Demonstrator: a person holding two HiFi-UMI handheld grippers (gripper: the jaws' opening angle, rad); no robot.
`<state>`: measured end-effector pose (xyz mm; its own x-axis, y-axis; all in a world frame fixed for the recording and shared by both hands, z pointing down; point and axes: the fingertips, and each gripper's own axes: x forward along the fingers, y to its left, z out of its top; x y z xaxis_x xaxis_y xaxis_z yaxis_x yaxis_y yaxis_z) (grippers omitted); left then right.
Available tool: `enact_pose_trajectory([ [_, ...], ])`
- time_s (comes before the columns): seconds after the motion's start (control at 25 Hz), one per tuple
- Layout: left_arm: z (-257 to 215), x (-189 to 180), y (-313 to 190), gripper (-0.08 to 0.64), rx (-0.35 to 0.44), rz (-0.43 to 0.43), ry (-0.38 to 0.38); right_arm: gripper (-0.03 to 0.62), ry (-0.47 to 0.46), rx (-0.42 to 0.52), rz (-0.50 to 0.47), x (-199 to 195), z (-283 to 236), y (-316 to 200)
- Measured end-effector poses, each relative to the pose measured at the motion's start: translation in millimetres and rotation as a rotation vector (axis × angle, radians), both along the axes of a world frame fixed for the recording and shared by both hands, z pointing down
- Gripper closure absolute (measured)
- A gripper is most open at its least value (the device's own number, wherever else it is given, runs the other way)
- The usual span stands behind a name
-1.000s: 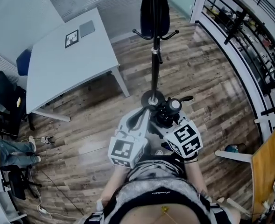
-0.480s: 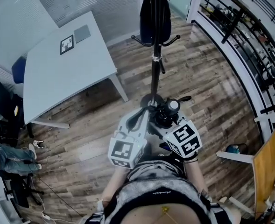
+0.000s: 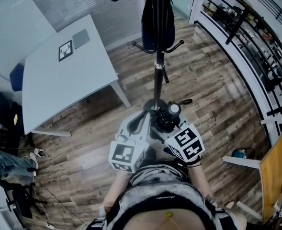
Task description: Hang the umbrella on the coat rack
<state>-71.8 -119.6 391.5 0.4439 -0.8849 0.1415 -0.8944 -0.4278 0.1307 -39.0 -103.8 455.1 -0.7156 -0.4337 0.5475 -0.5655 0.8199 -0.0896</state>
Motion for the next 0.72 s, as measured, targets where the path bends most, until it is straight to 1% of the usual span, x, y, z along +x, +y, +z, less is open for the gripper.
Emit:
enact_pose_trajectory([
  [0.12,-2,0,-7,0.541,0.003,0.015,0.005,0.344,0.000,-0.002,0.013,-1,0,-5],
  [0.32,-2,-2,-19,0.541,0.015,0.043,-0.009,0.344,0.016,-0.010,0.032,-4,6,-15],
  [0.56,-3,-5,-30,0.541,0.001,0.104,0.003,0.344,0.017,-0.011,0.075,-12,8,-24],
  [0.72,-2,-7,-33,0.541,0.024,0.117,0.002,0.344,0.019,-0.010,0.101,-11,10,-24],
])
